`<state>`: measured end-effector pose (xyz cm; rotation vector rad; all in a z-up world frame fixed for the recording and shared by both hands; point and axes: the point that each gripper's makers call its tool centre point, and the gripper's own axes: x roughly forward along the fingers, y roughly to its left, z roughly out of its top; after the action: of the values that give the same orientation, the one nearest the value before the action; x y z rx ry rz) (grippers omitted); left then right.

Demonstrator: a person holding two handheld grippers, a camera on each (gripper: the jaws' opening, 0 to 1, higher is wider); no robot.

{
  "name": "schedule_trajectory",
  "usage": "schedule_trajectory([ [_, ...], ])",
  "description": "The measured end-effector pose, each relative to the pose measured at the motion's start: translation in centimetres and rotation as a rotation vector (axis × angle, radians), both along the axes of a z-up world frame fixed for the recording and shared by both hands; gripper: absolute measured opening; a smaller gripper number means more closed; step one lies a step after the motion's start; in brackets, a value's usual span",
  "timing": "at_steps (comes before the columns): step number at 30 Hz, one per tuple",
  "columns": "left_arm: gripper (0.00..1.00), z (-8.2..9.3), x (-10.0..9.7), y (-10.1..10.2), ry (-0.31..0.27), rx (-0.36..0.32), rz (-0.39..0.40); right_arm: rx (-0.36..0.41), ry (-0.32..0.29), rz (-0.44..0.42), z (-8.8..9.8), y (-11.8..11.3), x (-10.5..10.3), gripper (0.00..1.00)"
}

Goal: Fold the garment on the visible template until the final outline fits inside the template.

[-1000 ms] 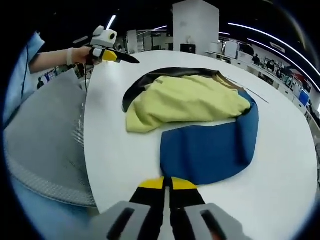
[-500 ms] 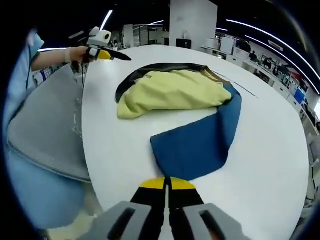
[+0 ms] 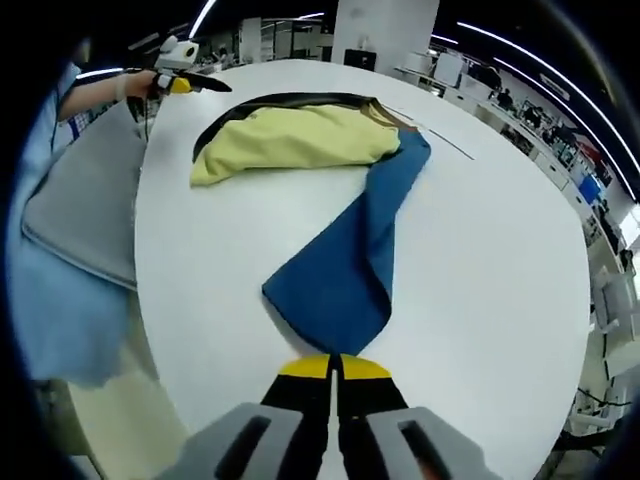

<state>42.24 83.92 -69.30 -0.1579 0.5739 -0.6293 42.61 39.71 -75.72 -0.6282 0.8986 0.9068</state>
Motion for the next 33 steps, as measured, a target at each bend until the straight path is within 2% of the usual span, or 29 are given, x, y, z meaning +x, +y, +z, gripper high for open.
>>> schedule_trajectory([
  [14,0.94,-0.5,0.6,-0.3,0.014,-0.001,0.007,-0.122,-0.009,-0.013,1.7,-6.5,5.6,0.0],
  [26,0.94,-1.3,0.8,-0.8,0.04,0.001,0.004,-0.212,0.013,0.01,2.7,-10.3,9.2,0.0],
  [33,0.94,-1.3,1.0,-1.2,0.043,-0.002,0.005,-0.253,0.035,0.013,2.5,-12.2,11.8,0.0],
])
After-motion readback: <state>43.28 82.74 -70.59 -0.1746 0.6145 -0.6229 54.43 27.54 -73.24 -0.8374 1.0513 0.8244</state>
